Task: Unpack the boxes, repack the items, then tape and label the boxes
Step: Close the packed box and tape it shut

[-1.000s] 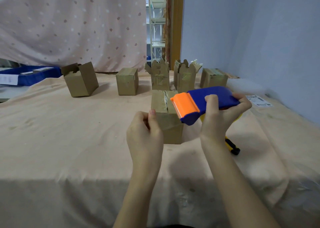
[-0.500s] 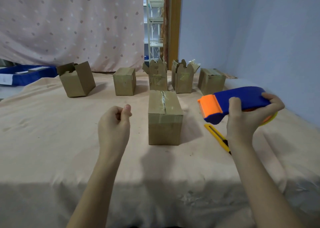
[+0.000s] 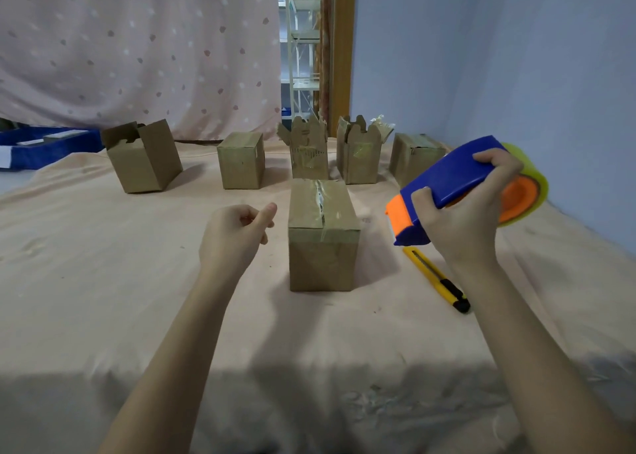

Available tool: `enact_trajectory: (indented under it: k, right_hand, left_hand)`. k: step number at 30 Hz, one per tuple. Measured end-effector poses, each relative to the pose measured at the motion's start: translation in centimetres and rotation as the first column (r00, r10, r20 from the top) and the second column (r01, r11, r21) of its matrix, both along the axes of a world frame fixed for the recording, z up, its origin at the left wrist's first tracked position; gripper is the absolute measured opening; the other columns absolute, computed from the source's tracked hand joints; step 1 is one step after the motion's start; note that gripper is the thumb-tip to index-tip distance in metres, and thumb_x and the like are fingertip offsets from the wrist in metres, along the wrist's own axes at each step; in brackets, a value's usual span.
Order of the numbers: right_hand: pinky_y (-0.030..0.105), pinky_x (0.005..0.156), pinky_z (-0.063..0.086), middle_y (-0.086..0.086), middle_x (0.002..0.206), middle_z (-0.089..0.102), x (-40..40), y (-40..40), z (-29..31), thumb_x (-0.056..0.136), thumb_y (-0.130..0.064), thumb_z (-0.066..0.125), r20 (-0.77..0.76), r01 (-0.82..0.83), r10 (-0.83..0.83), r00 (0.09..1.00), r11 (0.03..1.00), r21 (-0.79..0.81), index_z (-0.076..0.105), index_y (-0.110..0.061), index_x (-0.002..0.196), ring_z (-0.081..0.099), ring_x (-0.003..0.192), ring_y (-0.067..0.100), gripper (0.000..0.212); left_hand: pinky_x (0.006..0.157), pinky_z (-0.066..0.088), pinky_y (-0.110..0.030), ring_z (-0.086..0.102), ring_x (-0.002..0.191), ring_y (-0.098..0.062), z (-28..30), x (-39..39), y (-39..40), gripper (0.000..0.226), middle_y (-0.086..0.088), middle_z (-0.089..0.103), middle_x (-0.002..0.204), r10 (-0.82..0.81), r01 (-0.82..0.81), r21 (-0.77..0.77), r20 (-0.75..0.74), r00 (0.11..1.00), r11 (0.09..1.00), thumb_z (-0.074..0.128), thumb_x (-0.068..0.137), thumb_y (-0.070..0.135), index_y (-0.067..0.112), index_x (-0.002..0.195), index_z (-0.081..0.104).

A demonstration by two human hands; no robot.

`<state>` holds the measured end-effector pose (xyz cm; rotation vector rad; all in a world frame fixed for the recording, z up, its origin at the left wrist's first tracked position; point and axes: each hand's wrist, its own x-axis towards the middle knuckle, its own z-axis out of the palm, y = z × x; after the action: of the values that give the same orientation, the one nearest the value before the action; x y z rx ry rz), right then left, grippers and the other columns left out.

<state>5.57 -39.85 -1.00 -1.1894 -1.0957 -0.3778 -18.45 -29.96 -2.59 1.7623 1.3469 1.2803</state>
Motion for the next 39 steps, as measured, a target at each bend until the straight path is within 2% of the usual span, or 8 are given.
enact_trajectory:
  k: [4,10,14,17,26,30,35,39]
  right_hand:
    - [0.024,0.062,0.049,-0.008,0.112,0.039,0.3,0.3,0.1,0.069,-0.008,0.077,-0.015,0.012,-0.014,1.000,0.996,-0.089,0.032,-0.003,0.123,0.051,0.090,0.015,0.070]
    - [0.012,0.057,0.044,-0.004,0.109,0.044,0.3,0.8,0.4,0.067,-0.013,0.074,-0.004,0.017,-0.017,1.000,0.993,-0.116,0.033,-0.006,0.120,0.053,0.085,0.018,0.067]
    - [0.034,0.062,0.052,-0.006,0.110,0.042,0.1,1.0,0.4,0.069,-0.009,0.077,0.000,0.035,-0.036,0.999,0.987,-0.156,0.033,-0.006,0.121,0.053,0.088,0.019,0.068]
    - [0.040,0.063,0.054,-0.006,0.109,0.042,0.0,1.2,0.3,0.069,-0.010,0.077,-0.010,0.042,-0.045,0.999,0.981,-0.188,0.033,-0.007,0.121,0.053,0.087,0.019,0.068]
    - [0.036,0.059,0.049,0.000,0.101,0.048,-0.4,2.0,-0.9,0.072,-0.008,0.073,-0.008,0.041,-0.045,0.999,0.957,-0.287,0.033,-0.007,0.119,0.056,0.082,0.027,0.061]
    - [0.043,0.064,0.054,-0.001,0.101,0.048,-1.3,2.6,-1.2,0.073,-0.011,0.074,-0.018,0.016,-0.023,1.000,0.938,-0.346,0.031,-0.010,0.120,0.058,0.081,0.025,0.064]
    - [0.033,0.067,0.054,-0.005,0.102,0.045,-2.3,3.1,-0.6,0.076,-0.017,0.075,0.049,0.067,-0.052,0.997,0.915,-0.398,0.031,-0.012,0.123,0.057,0.084,0.020,0.064]
    - [0.029,0.065,0.050,-0.004,0.096,0.044,-2.7,3.1,-0.2,0.079,-0.018,0.073,0.105,0.111,-0.074,0.992,0.904,-0.414,0.032,-0.010,0.122,0.055,0.080,0.018,0.060]
  left_hand:
    - [0.061,0.037,-0.029,0.052,0.057,-0.015,-0.2,0.2,0.6,0.039,0.005,0.058,0.055,0.009,-0.010,-0.023,-0.051,0.999,1.000,0.057,0.091,0.046,0.016,0.067,0.066]
    - [0.061,0.037,-0.031,0.052,0.059,-0.016,-0.2,0.0,1.1,0.039,0.002,0.057,0.057,0.018,-0.019,-0.027,-0.056,0.998,0.999,0.057,0.092,0.044,0.014,0.067,0.065]
    - [0.061,0.037,-0.030,0.053,0.060,-0.017,-0.4,0.0,1.5,0.039,0.002,0.056,0.057,0.021,-0.023,-0.032,-0.066,0.998,0.999,0.057,0.092,0.043,0.016,0.064,0.063]
    - [0.060,0.036,-0.030,0.052,0.060,-0.017,-0.7,0.0,1.7,0.039,0.002,0.056,0.057,0.019,-0.023,-0.047,-0.072,0.997,0.999,0.057,0.092,0.043,0.016,0.064,0.063]
    - [0.052,0.032,-0.026,0.044,0.051,-0.012,-2.1,1.0,0.8,0.039,-0.001,0.054,0.057,-0.021,0.021,-0.117,0.001,1.000,0.993,0.055,0.094,0.036,0.012,0.064,0.061]
    - [0.048,0.030,-0.025,0.039,0.048,-0.012,-3.0,1.7,0.3,0.039,-0.002,0.053,0.059,-0.060,0.074,-0.192,0.077,0.995,0.979,0.052,0.096,0.037,0.014,0.066,0.059]
    - [0.035,0.023,-0.014,0.034,0.045,-0.012,-3.7,2.4,0.1,0.039,-0.002,0.051,0.059,-0.074,0.105,-0.227,0.143,0.987,0.968,0.047,0.098,0.037,0.012,0.069,0.056]
    - [0.046,0.032,-0.022,0.042,0.035,0.000,-3.9,2.8,-0.4,0.039,-0.001,0.052,0.063,-0.077,0.114,-0.197,0.183,0.980,0.974,0.045,0.100,0.034,0.011,0.067,0.048]
